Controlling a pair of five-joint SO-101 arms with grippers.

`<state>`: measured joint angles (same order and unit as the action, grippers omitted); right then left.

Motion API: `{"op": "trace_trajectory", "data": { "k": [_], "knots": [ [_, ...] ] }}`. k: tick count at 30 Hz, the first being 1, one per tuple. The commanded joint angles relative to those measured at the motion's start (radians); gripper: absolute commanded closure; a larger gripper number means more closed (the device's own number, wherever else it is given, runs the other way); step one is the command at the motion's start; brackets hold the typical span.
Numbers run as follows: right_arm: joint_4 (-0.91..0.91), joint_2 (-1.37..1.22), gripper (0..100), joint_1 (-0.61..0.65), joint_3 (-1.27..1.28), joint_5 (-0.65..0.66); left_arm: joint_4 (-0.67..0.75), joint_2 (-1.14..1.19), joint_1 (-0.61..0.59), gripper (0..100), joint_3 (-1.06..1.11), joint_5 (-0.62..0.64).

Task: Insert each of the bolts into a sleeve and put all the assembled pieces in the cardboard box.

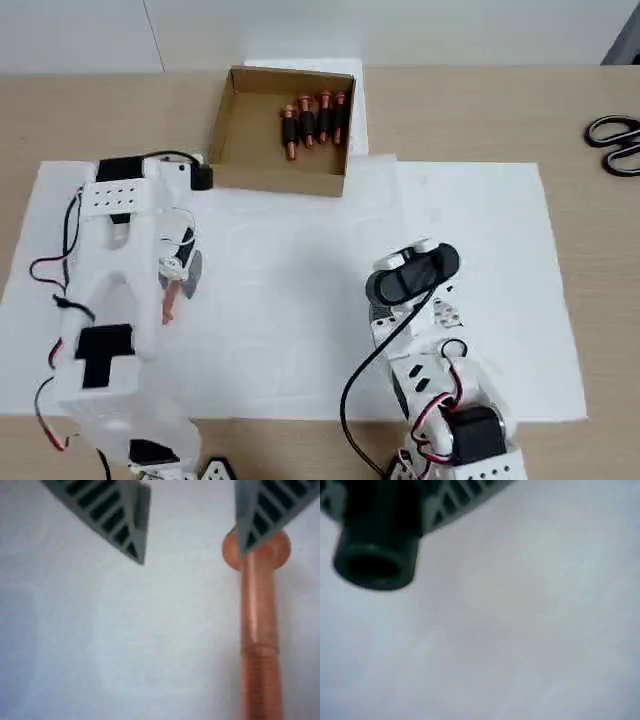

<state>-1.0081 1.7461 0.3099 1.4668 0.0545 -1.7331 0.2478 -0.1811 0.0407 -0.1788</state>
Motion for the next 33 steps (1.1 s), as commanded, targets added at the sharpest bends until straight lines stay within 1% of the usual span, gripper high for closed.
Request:
{"op": "trace_trajectory", "data": {
  "k": [1, 5, 11, 14, 24, 29, 33],
  "knots": [
    [0.028, 0.007, 99.4, -0.024, -0.008, 0.011, -0.018, 0.011, 0.000, 88, -0.004, 0.000],
    [0.027, 0.007, 99.4, -0.024, -0.008, 0.011, -0.015, 0.026, -0.015, 88, -0.007, 0.021],
    [0.022, 0.007, 99.4, -0.024, -0.006, 0.011, -0.012, 0.028, -0.100, 88, -0.007, 0.009],
    [0.027, 0.007, 99.4, -0.024, -0.006, 0.011, -0.012, 0.028, -0.092, 88, -0.005, -0.017],
    [0.019, 0.007, 99.4, -0.024, -0.006, 0.011, -0.011, 0.035, -0.084, 88, -0.002, -0.021],
    [0.019, 0.007, 99.4, -0.024, -0.006, 0.011, -0.011, 0.132, -0.084, 88, -0.002, -0.021],
    [0.019, 0.007, 99.4, -0.025, -0.006, 0.011, 0.051, 0.170, -0.084, 88, -0.004, -0.018]
  ]
}}
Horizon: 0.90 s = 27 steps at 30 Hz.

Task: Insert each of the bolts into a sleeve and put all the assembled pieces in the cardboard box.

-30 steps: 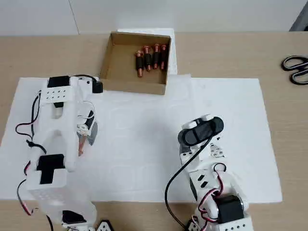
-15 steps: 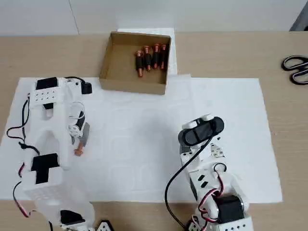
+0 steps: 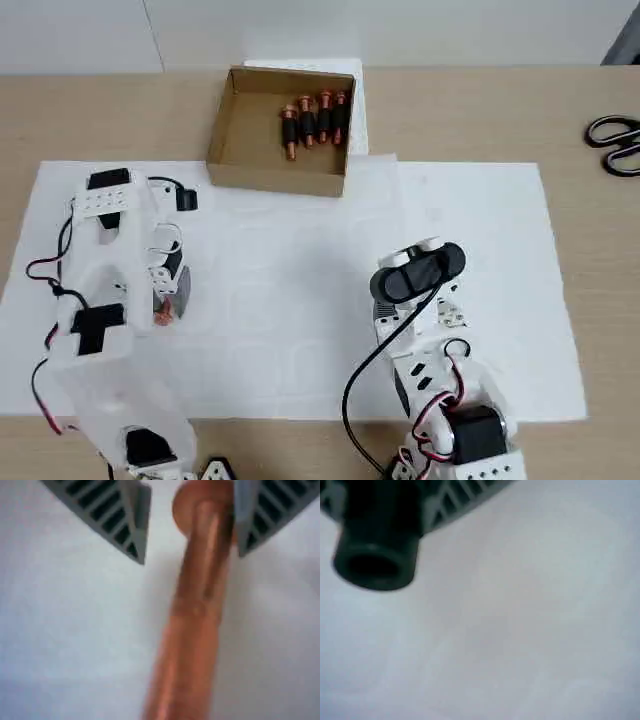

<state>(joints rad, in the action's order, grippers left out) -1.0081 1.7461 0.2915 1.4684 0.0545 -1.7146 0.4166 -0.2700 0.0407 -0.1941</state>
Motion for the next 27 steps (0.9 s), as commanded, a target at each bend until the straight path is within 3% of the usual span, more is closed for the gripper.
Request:
{"op": "trace_trajectory", "data": {
  "k": [1, 6, 11, 14, 17, 22, 27],
  "knots": [
    [0.019, 0.007, 99.4, -0.007, -0.008, 0.011, 0.041, 0.003, 0.005, 88, -0.004, -0.002],
    [0.019, 0.007, 99.4, -0.007, -0.008, 0.012, 0.051, 0.008, 0.005, 99, -0.004, -0.008],
    [0.019, 0.005, 99.4, -0.007, -0.008, 0.014, 0.055, -0.002, 0.006, 99, -0.002, -0.009],
    [0.019, 0.005, 99.4, -0.007, -0.008, 0.017, 0.029, -0.026, 0.046, 99, -0.036, -0.091],
    [0.019, 0.005, 99.4, -0.007, -0.008, 0.017, -0.034, -0.086, 0.133, 99, -0.090, -0.247],
    [0.019, -0.001, 99.4, -0.008, -0.008, 0.017, -0.037, -0.166, 0.278, 99, -0.074, -0.700],
    [0.019, 0.005, 99.4, -0.041, -0.008, 0.017, -0.032, -0.167, 0.315, 99, -0.082, -1.100]
  ]
}}
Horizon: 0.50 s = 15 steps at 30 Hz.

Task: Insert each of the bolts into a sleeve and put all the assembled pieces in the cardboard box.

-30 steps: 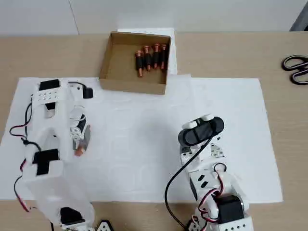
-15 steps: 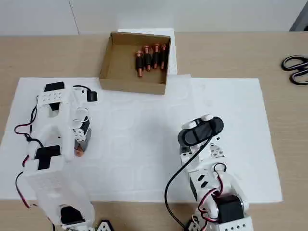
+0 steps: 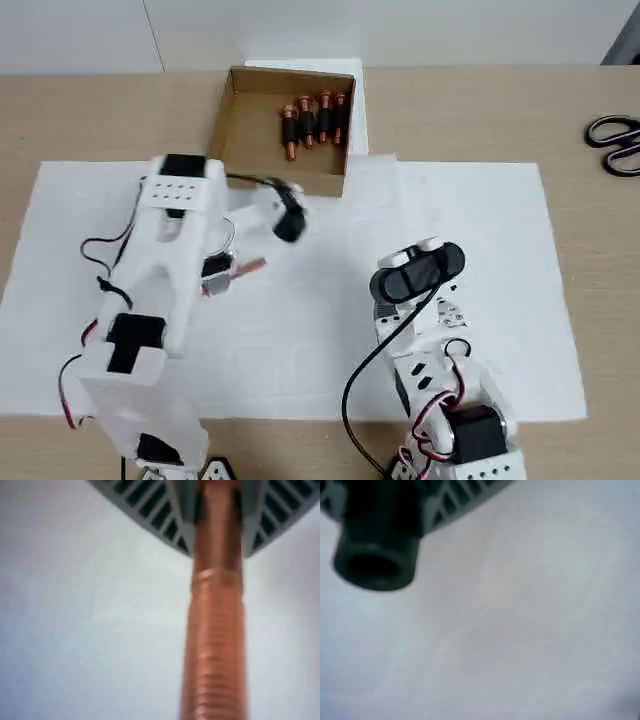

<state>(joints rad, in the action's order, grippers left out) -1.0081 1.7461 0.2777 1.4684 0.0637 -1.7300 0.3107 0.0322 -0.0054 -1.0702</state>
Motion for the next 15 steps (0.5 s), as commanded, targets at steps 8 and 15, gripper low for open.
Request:
{"op": "trace_trajectory", "data": {
  "k": [8, 15],
  "knots": [
    [0.019, 0.005, 99.4, -0.042, -0.008, 0.008, 0.226, -0.058, -0.026, 99, -0.073, -0.486],
    [0.019, 0.001, 99.4, -0.044, -0.008, 0.008, 0.279, 0.049, -0.040, 99, -0.076, -0.548]
  ]
}}
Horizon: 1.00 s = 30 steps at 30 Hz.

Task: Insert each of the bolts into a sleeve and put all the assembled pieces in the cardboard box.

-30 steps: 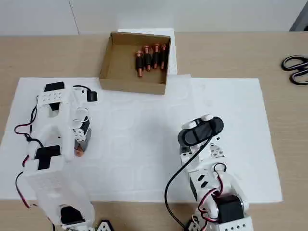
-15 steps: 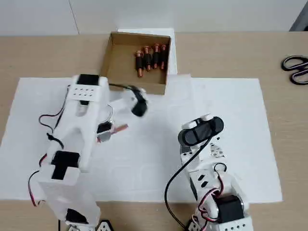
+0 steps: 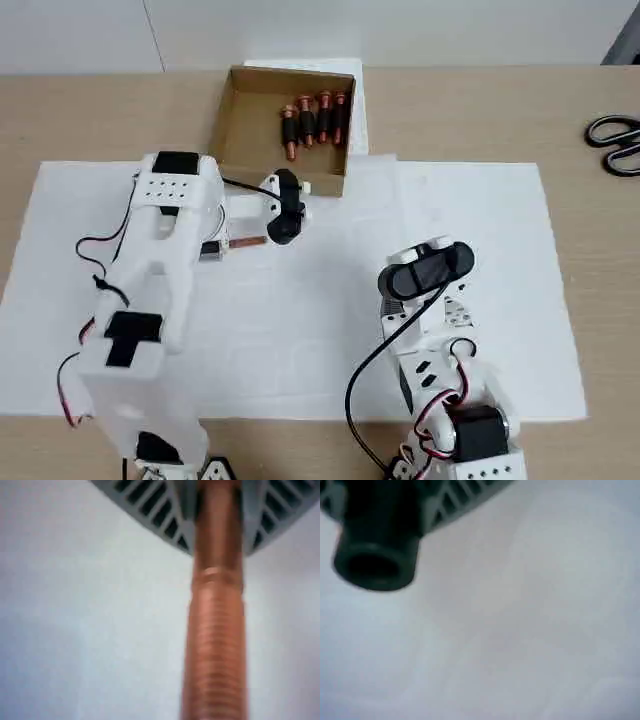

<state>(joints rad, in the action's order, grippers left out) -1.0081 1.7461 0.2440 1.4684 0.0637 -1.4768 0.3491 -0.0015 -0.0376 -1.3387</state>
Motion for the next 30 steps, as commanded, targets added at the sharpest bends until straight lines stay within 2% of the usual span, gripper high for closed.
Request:
{"op": "trace_trajectory", "data": {
  "k": [1, 7, 11, 22, 25, 27, 30],
  "knots": [
    [0.019, 0.001, 99.4, -0.010, -0.008, 0.008, 0.017, 0.021, -0.006, 99, -0.044, -0.279],
    [0.024, 0.004, 99.4, -0.036, -0.008, 0.008, -0.080, 0.054, -0.006, 99, -0.093, -0.279],
    [0.022, 0.005, 99.4, -0.036, -0.008, 0.006, -0.178, 0.054, -0.006, 91, -0.180, -0.272],
    [0.021, 0.005, 99.4, -0.035, -0.008, 0.006, -0.218, 0.041, -0.002, 90, -0.231, -0.203],
    [0.021, 0.005, 99.4, -0.035, -0.008, 0.006, -0.272, 0.041, 0.015, 90, -0.309, -0.014],
    [0.021, 0.005, 99.4, -0.033, -0.008, 0.006, -0.272, 0.037, 0.018, 90, -0.369, 0.204],
    [0.022, 0.005, 99.4, -0.031, -0.003, 0.006, -0.272, 0.025, 0.023, 90, -0.438, 0.617]
  ]
}}
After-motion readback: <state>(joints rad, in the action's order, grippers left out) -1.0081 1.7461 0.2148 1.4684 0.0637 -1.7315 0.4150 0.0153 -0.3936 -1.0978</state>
